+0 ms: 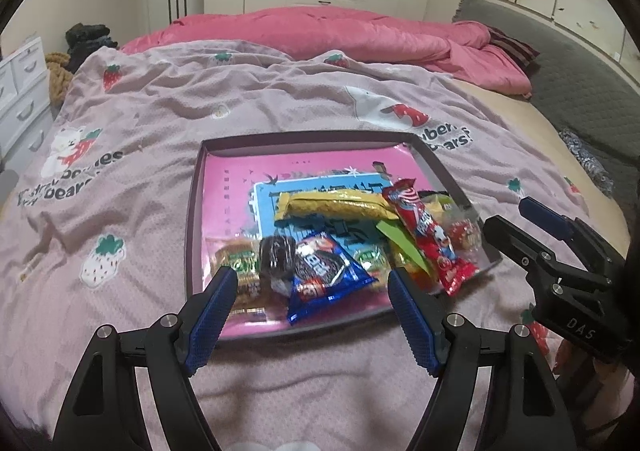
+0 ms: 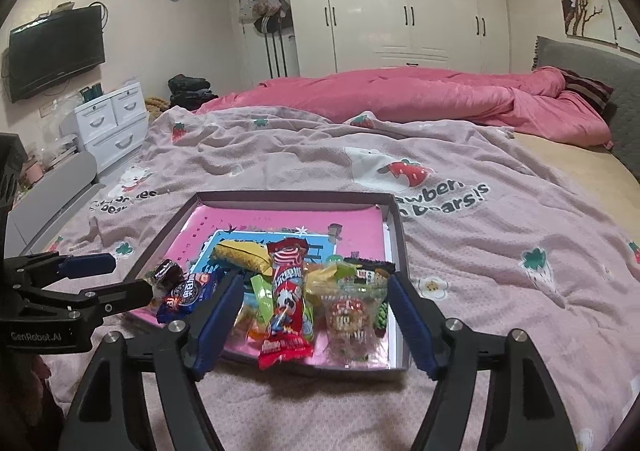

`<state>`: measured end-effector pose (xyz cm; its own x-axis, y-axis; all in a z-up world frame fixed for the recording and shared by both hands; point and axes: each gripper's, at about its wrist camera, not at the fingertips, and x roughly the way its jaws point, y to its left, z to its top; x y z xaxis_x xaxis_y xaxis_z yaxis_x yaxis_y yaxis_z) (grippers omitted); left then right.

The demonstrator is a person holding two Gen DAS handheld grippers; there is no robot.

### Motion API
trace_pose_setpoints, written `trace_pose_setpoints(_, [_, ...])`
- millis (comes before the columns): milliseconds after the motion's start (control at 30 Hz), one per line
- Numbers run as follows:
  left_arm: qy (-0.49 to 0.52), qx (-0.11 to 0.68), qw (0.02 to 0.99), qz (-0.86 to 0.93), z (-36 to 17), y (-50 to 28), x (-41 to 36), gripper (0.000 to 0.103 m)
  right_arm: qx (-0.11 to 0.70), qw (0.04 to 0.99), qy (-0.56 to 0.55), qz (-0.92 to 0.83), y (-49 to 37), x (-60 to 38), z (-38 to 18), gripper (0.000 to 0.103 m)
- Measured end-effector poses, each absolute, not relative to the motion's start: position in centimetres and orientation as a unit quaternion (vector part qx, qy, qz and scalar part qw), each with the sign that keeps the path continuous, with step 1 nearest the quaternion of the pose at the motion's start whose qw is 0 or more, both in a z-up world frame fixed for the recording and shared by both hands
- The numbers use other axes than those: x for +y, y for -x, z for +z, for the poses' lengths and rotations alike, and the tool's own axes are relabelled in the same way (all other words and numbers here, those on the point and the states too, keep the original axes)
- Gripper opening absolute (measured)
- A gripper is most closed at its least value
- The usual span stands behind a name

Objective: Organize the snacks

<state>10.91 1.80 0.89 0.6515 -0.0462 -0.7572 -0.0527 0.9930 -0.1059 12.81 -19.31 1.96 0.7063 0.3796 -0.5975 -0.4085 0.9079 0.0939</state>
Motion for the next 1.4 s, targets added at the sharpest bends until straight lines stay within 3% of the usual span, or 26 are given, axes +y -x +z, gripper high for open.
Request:
trace_pose_setpoints(600, [0.078,0.441,0.894,-0.009,0.8,-5.3,0.7,0.079,0.354,0.918,0.013,0.179,-6.8,-21.5,2.5,0.084])
trace_pose_setpoints(733, [0.080,0.444,0.892,-0.008,1.0,-4.3,1.0,0.079,0.357,0.917,0.011,0.180,-5.8,-21.5,2.7,0.093])
trace_pose_setpoints(1400, [0.067,0.438,0.897,-0.003,1.9,-2.0,0.9,0.079,0.352,0.916,0.016,0.193,-3.8,-21.0,3.3,0.096])
